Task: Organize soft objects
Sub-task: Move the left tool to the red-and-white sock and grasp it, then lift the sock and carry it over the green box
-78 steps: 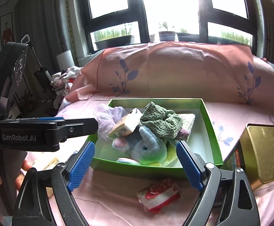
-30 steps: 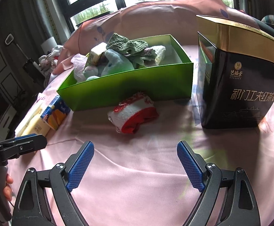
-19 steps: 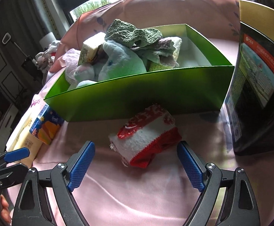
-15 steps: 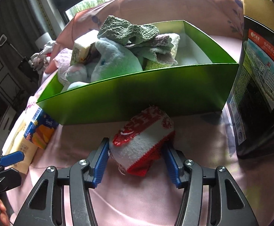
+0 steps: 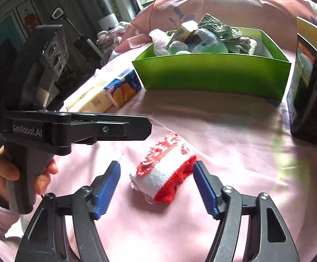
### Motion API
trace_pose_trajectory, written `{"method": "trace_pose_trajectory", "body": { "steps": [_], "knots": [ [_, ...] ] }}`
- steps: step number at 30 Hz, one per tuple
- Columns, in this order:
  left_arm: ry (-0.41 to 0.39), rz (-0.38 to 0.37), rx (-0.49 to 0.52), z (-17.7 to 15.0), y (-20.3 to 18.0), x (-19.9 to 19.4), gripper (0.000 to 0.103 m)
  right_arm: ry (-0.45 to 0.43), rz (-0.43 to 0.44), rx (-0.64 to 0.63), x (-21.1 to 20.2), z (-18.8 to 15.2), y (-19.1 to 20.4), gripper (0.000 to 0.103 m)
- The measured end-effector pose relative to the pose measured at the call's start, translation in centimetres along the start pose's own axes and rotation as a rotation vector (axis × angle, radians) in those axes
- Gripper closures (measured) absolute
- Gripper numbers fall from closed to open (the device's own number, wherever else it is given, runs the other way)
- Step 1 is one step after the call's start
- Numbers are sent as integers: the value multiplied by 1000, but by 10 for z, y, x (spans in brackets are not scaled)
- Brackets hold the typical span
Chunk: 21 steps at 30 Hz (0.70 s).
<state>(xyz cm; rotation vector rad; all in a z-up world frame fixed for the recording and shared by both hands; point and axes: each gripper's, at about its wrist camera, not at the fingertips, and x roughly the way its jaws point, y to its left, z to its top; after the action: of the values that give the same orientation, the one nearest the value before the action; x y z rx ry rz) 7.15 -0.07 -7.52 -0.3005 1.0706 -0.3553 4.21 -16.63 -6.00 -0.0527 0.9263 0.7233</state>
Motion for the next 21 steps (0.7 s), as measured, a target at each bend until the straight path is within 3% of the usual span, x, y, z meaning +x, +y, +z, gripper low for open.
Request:
{"method": "trace_pose_trajectory", "body": {
  "steps": [6, 9, 11, 15, 21],
  "knots": [
    [45, 3, 49, -6, -11, 11, 6, 12, 5, 37, 0, -15, -4, 26],
    [69, -5, 71, -7, -18, 19, 25, 11, 2, 62, 6, -15, -4, 27],
    [84, 3, 89, -7, -24, 24, 33, 3, 7, 66, 9, -13, -2, 33],
    [109, -49, 88, -9, -27, 30, 57, -2, 25, 69, 14, -8, -3, 54],
    [100, -49, 101, -9, -30, 26, 62, -16, 37, 28, 15, -6, 2, 64]
  ]
}}
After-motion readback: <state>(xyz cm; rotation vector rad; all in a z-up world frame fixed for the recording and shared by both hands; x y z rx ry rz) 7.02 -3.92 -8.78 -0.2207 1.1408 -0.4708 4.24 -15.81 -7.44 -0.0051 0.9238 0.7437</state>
